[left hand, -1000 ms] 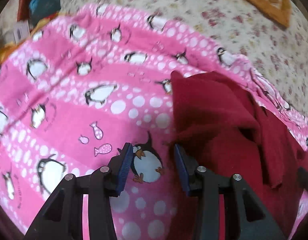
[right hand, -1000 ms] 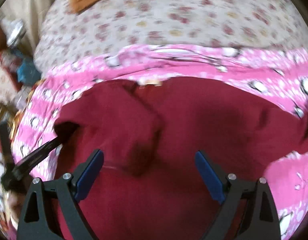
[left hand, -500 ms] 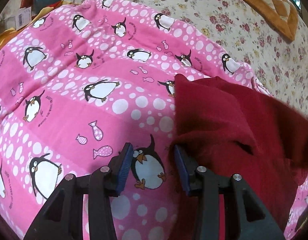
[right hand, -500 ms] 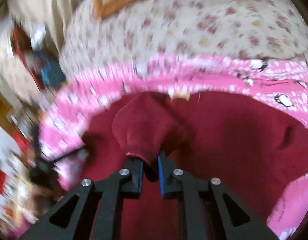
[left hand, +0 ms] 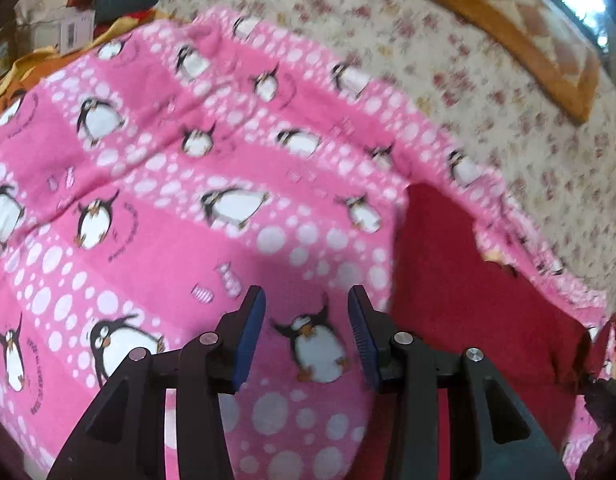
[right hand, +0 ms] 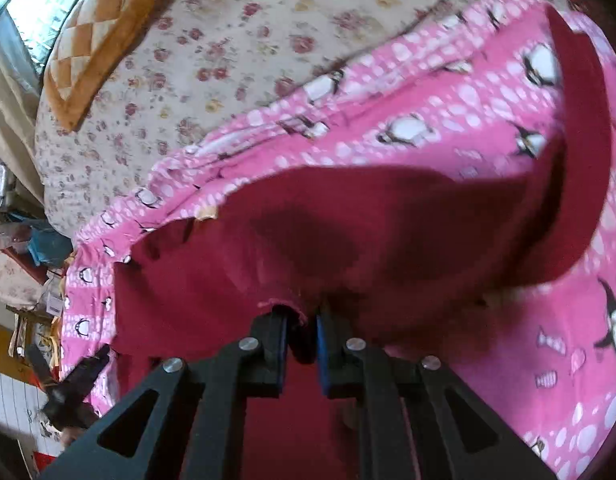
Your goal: Fold small clothes
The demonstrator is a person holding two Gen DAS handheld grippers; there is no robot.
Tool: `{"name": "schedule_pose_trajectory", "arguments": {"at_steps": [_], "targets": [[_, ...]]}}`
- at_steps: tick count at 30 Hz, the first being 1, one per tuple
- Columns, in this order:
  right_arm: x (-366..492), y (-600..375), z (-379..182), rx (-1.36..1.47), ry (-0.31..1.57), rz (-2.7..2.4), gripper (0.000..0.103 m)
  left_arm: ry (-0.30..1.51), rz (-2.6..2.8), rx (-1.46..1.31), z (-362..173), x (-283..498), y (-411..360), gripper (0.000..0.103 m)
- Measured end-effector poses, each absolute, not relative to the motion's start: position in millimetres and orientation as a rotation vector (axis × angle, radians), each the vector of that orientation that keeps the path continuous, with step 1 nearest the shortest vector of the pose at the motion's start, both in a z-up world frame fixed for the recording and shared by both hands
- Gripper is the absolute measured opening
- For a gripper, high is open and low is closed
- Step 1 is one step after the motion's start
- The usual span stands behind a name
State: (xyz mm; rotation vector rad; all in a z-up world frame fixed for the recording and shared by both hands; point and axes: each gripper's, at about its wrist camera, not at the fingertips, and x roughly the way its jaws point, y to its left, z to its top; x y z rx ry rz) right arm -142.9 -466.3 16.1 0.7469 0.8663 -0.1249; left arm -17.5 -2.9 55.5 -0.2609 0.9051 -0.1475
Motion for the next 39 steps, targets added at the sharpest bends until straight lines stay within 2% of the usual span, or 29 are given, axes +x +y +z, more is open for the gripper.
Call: {"name": "schedule_pose_trajectory", "arguments": {"at_steps": [3,5,7,9,10,12,16,19,24,26,29,34,35,36,37,39], "targets": [[-151.1,-467.4,29.6,0.742,0.826,-0.101,0.013,0.895,-0.235,-0.244,60.3,-19.0,-19.6,0.022],[-152.7,-468.8,40.8,0.713,0.811,-0.143,0.020,0.913,-0.266,-0.222,59.5,-17.7,-31.0,0.022],[-158.8,-474.2,53.2,0.701,0.773,-0.201,0.052,0.950,-0.276,-0.189,51.6,-13.9,-44.0,0.022],[-161.4,-478.0,60.4,0.699,0.720,-0.220,0.069,0.992,-0.259,-0.173,42.0,-9.3,-49.5,0.022],[-158.4,-477.1,62.0,0.687,0.708,-0.216,0.073,1.005,-0.254,-0.181,38.9,-7.8,-50.6,0.022],[-145.3,-474.3,57.9,0.648,0.743,-0.198,0.078,1.029,-0.253,-0.212,33.9,-2.8,-49.0,0.023],[-111.7,-468.9,37.4,0.550,0.841,-0.276,0.078,1.033,-0.241,-0.210,32.6,-1.8,-49.2,0.025],[-101.3,-447.5,39.9,0.574,0.810,-0.162,0.078,1.029,-0.230,-0.192,33.1,-3.5,-50.3,0.025],[-38.0,-373.6,51.5,0.501,0.798,0.200,0.078,1.032,-0.222,-0.179,35.2,-6.1,-49.0,0.025],[-1.7,-347.1,45.7,0.492,0.829,0.285,0.077,1.037,-0.225,-0.186,35.1,-7.2,-46.2,0.025],[40.4,-310.8,36.9,0.485,0.877,0.384,0.067,1.045,-0.236,-0.195,35.3,-6.9,-43.1,0.025],[89.1,-245.8,8.8,0.401,1.018,0.502,0.064,1.059,-0.243,-0.184,36.2,-4.8,-44.1,0.025],[96.8,-237.4,0.7,0.359,1.046,0.484,0.058,1.060,-0.245,-0.179,36.5,-4.9,-44.4,0.025],[102.4,-233.0,-5.7,0.344,1.072,0.473,0.022,1.061,-0.246,-0.178,37.1,-5.1,-44.0,0.025],[106.9,-231.2,-9.6,0.361,1.091,0.484,0.005,1.062,-0.242,-0.180,38.1,-5.1,-42.7,0.025],[111.8,-228.4,-2.7,0.435,1.046,0.573,0.005,1.055,-0.230,-0.179,40.2,-3.6,-39.8,0.025]]}}
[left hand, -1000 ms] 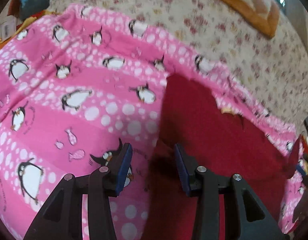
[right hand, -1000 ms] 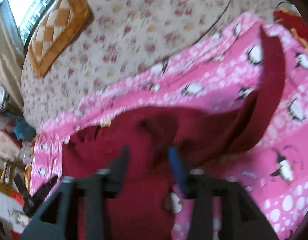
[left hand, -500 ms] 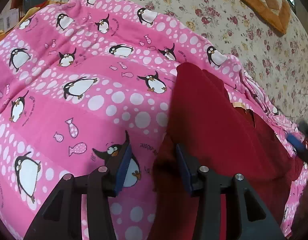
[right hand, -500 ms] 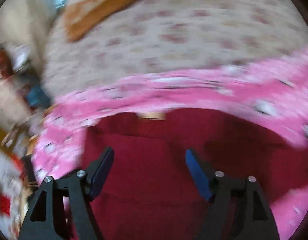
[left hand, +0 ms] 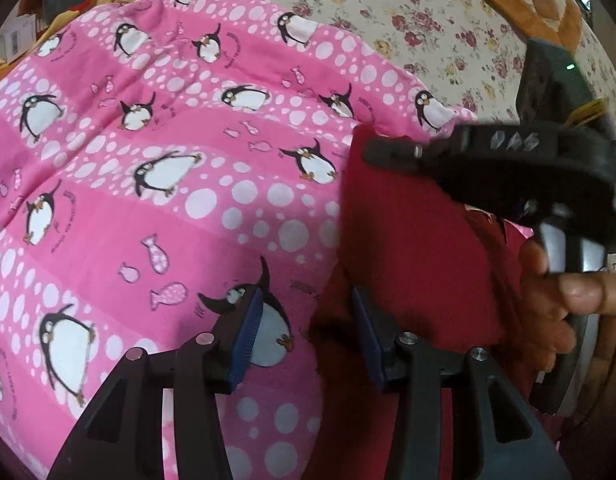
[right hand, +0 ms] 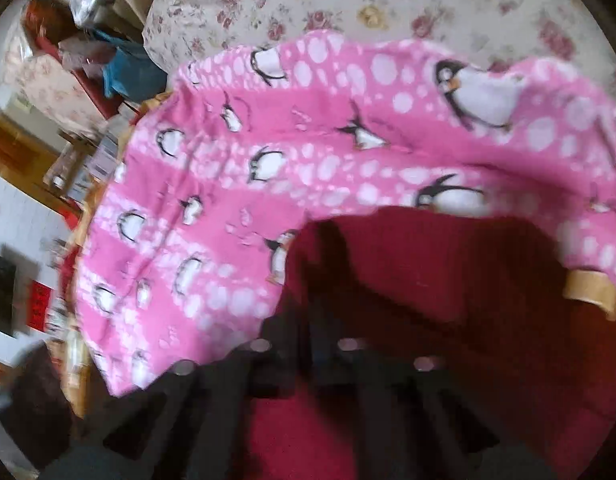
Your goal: Fold small clothes
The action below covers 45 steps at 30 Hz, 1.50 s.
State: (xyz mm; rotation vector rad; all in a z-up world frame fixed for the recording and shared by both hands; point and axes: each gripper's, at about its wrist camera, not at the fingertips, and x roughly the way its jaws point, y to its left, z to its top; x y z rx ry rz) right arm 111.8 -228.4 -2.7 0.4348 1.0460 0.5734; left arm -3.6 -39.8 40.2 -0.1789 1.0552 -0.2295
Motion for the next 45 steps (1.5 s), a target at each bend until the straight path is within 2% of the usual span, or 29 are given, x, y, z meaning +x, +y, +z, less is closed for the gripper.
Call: {"name": "schedule_pose_trajectory", "arguments": {"at_steps": [2,5,6,7,9,11,13,14,18,21,22,23,24,25,29,34,37,39,42,45], "targets": [[114.1,-220.1,-0.8,0.442,1.004,0.600,0.004,1.047,-0.216,-0.181,40.8,-1.6,-37.2,0.025],[121.7,-215.1,-25.3,0.455,1.076,0.516,0.008,1.050,-0.206,-0.202,39.0,1.9,-33.4,0.025],[120.2,-221.2,-28.4,0.481,1.084,0.499,0.012,1.049,-0.211,-0.211,39.5,1.9,-32.8,0.025],[118.0,-226.5,-26.7,0.507,1.084,0.489,0.024,1.041,-0.220,-0.219,41.6,0.9,-32.3,0.025],[96.7,-245.7,-15.5,0.563,1.057,0.475,0.038,1.005,-0.237,-0.240,49.8,-2.3,-31.3,0.025],[60.4,-275.1,3.2,0.565,0.987,0.425,0.045,0.956,-0.251,-0.250,59.5,-6.2,-31.5,0.025],[16.1,-313.4,21.1,0.503,0.952,0.269,0.056,0.923,-0.264,-0.243,65.5,-8.1,-35.1,0.025],[-1.0,-330.2,27.7,0.480,0.926,0.211,0.057,0.919,-0.272,-0.237,66.6,-7.8,-37.9,0.025],[-68.5,-402.7,43.7,0.336,0.845,-0.155,0.075,0.965,-0.305,-0.196,56.3,-4.1,-55.3,0.025],[-86.2,-446.9,28.5,0.321,0.880,-0.337,0.075,1.024,-0.266,-0.133,40.4,0.1,-65.3,0.025],[-86.3,-456.5,21.3,0.343,0.905,-0.322,0.068,1.036,-0.259,-0.122,36.4,0.6,-66.9,0.025],[-84.4,-462.2,12.8,0.370,0.938,-0.274,0.057,1.040,-0.257,-0.116,33.5,-0.3,-68.0,0.025],[-82.5,-463.8,7.5,0.396,0.973,-0.230,0.015,1.031,-0.255,-0.108,32.7,-1.1,-68.6,0.025],[-83.1,-462.5,8.8,0.397,0.975,-0.215,0.008,1.025,-0.253,-0.099,33.1,-2.5,-69.5,0.025],[-96.5,-460.7,32.2,0.309,0.866,-0.253,0.007,1.029,-0.253,-0.079,29.8,-3.7,-70.8,0.027],[-84.7,-472.3,-1.0,0.330,0.972,-0.287,0.009,1.018,-0.247,-0.050,31.7,-5.0,-74.6,0.028],[-103.3,-470.0,11.0,0.361,0.905,-0.293,0.019,0.995,-0.269,-0.096,39.6,-8.3,-70.7,0.028],[-118.0,-464.7,24.3,0.355,0.865,-0.304,0.036,0.959,-0.287,-0.113,47.6,-11.7,-70.4,0.028],[-123.2,-443.4,30.9,0.323,0.857,-0.249,0.037,0.907,-0.309,-0.134,56.5,-16.5,-72.4,0.028],[-113.2,-433.4,12.0,0.330,0.919,-0.208,0.037,0.913,-0.303,-0.120,55.0,-15.6,-76.8,0.028]]}}
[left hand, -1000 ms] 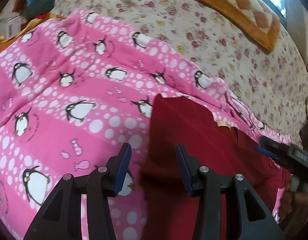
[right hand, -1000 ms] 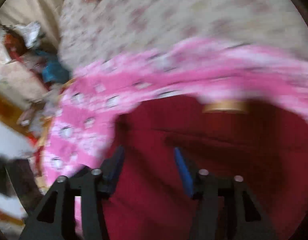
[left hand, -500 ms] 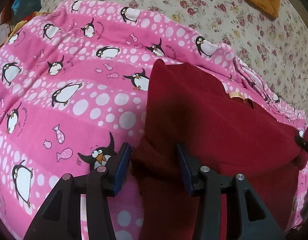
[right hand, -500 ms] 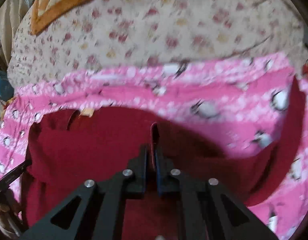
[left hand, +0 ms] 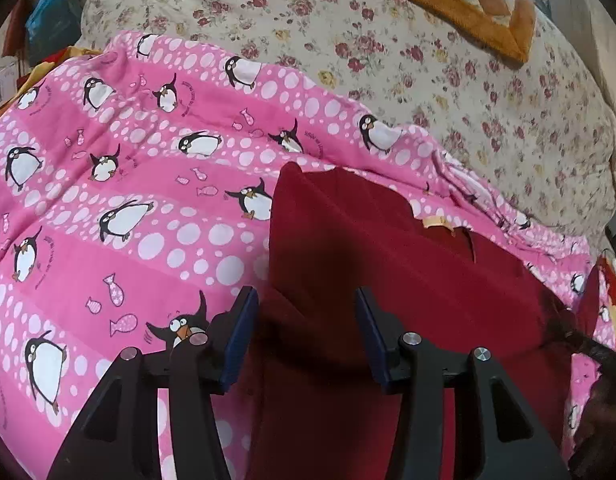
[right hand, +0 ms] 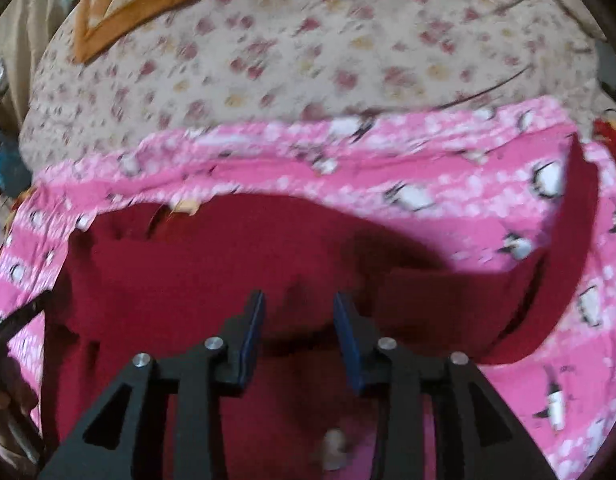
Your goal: Fold small clothes
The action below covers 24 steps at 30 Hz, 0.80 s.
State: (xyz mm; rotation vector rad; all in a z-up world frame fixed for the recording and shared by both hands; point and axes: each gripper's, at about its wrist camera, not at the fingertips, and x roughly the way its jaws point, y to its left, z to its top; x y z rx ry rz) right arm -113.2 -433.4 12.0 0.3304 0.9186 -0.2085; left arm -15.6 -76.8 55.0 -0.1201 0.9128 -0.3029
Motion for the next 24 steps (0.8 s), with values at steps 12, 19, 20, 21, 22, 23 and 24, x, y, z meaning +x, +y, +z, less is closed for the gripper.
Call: {"name": "schedule_pose_trajectory", "arguments": {"at_steps": [12,19,20,21,22,23,24], "targets": [[-159.4,-542.2,55.2,0.381,0.818,-0.487,0.068,0.858,-0.209,-0.183,66.9,-15.0,-52.3,0.028],[-192.8,-633.6,17.5,0.521,1.004,-0.610,0.040,0.890,-0.232,-0.141,58.9,-16.6,-67.6,0.028],[-209.5,-633.5,21.2,0.509,0.993,-0.657,0.042,0.889,-0.230,-0.145,59.4,-16.8,-67.1,0.028],[-218.6,-634.2,22.6,0.506,0.987,-0.670,0.050,0.893,-0.232,-0.155,59.2,-16.4,-66.3,0.028],[-230.1,-633.8,23.2,0.511,0.989,-0.671,0.054,0.897,-0.233,-0.160,58.9,-15.8,-65.8,0.028],[-241.8,-631.9,24.0,0.528,0.992,-0.664,0.054,0.903,-0.234,-0.166,58.0,-15.5,-65.9,0.028],[-246.9,-629.8,25.9,0.541,0.981,-0.652,0.054,0.908,-0.236,-0.168,57.4,-15.7,-65.9,0.028]]}}
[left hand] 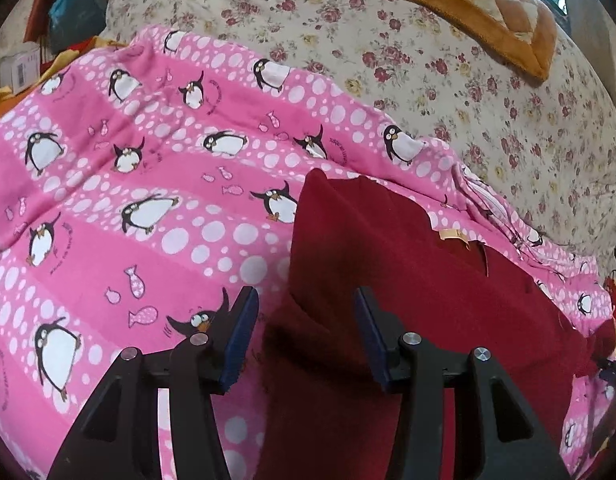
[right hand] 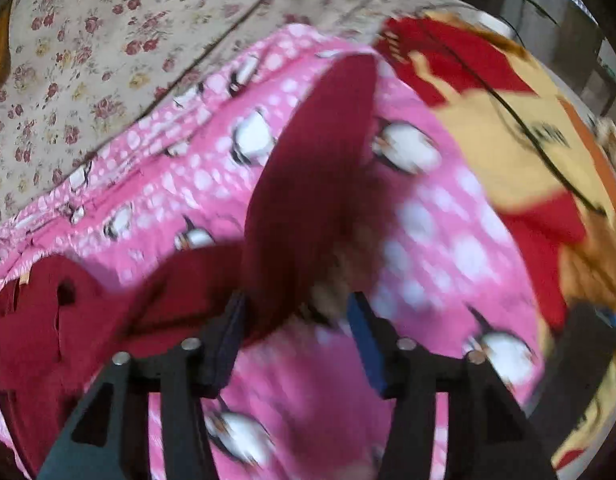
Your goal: Fold small clothes
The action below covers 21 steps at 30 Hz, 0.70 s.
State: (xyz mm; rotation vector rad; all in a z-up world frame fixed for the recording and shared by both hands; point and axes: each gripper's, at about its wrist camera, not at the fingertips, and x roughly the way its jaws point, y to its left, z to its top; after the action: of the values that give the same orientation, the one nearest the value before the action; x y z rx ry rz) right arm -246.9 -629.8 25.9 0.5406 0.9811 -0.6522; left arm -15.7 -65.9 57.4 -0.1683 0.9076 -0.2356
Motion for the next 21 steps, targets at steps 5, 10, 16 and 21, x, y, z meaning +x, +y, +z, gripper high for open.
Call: {"name": "schedule_pose_trajectory", "arguments": {"at_steps": [5,10,16,21], "targets": [[-247.5,-615.9,66.0,0.564,0.819,-0.592,0.057,0.900,-0.232,-0.154,57.8,-19.0,-67.1,0.028],[-196.9,-621.3,53.3,0.701,0.885,-0.483,0.068,0.909,-0.226,-0.155,56.2,-15.8,-65.4,0.028],[-178.6,-637.0,-0.5,0.835,0.972,-0.530,0.054,0.912,-0.224,-0.169,56.9,-12.9,-62.9,0.028],[-179.2,-619.6,38.7,0.745,0.824,-0.429,0.014,0.891,-0.219,-0.183,61.5,-14.2,-59.3,0.028]]}}
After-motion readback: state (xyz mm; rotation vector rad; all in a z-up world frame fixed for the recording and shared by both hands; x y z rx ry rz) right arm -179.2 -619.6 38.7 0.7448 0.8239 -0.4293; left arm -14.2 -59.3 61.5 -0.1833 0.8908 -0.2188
